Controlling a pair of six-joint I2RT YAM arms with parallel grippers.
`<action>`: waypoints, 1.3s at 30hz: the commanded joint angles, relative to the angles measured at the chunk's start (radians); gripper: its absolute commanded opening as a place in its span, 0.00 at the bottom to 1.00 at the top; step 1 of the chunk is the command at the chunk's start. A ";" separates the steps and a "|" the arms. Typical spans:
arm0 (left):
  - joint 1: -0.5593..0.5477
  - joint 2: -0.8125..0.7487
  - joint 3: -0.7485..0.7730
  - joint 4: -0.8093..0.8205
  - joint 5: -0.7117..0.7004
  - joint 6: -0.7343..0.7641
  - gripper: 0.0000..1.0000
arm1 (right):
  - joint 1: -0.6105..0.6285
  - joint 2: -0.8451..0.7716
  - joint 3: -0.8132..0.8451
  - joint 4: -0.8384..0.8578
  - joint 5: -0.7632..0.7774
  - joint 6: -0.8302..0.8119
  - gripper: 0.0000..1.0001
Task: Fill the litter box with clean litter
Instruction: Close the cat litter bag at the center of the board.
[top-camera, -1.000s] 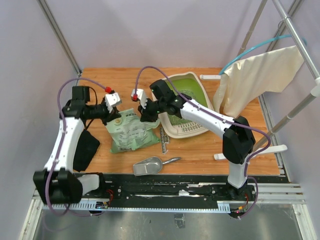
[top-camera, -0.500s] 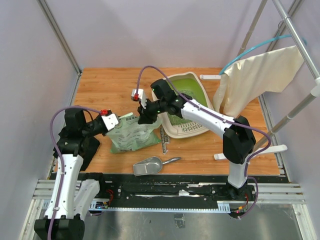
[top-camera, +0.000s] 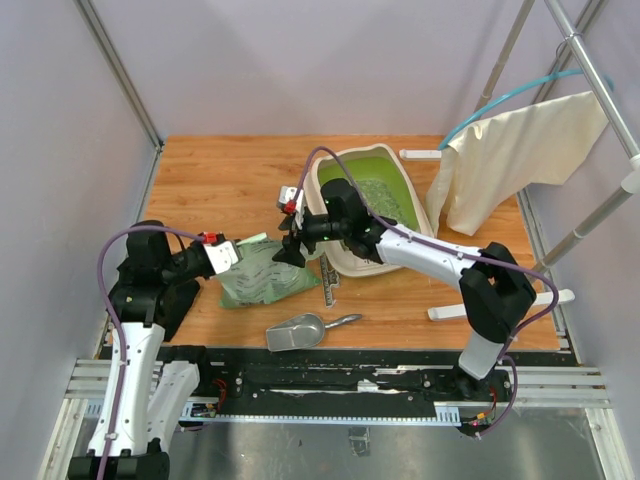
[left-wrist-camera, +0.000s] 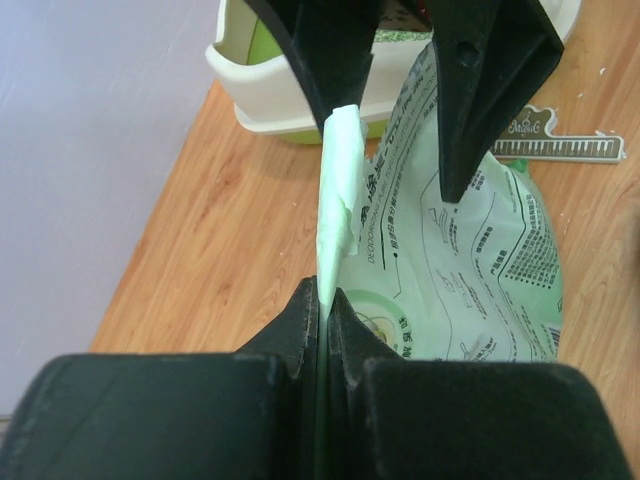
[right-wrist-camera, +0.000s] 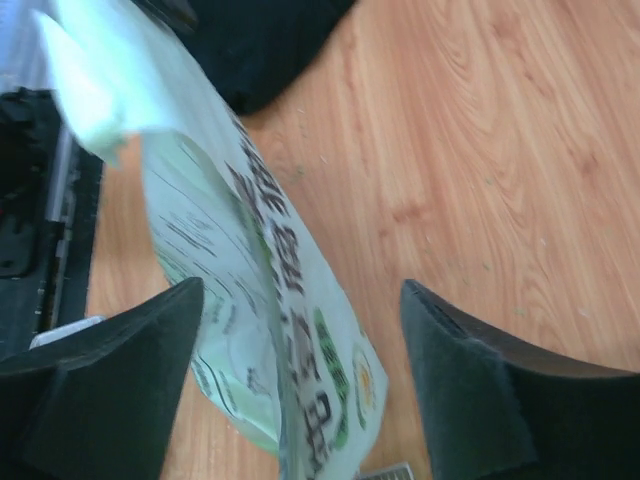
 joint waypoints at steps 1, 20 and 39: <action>0.000 0.015 0.076 0.038 0.062 0.038 0.00 | 0.008 0.054 0.088 0.060 -0.209 -0.027 0.84; 0.000 -0.007 0.122 -0.032 0.046 0.033 0.01 | 0.140 0.132 -0.005 0.440 0.580 0.071 0.01; 0.000 -0.106 -0.033 -0.124 -0.092 0.020 0.01 | 0.001 -0.044 -0.179 0.168 0.408 -0.063 0.25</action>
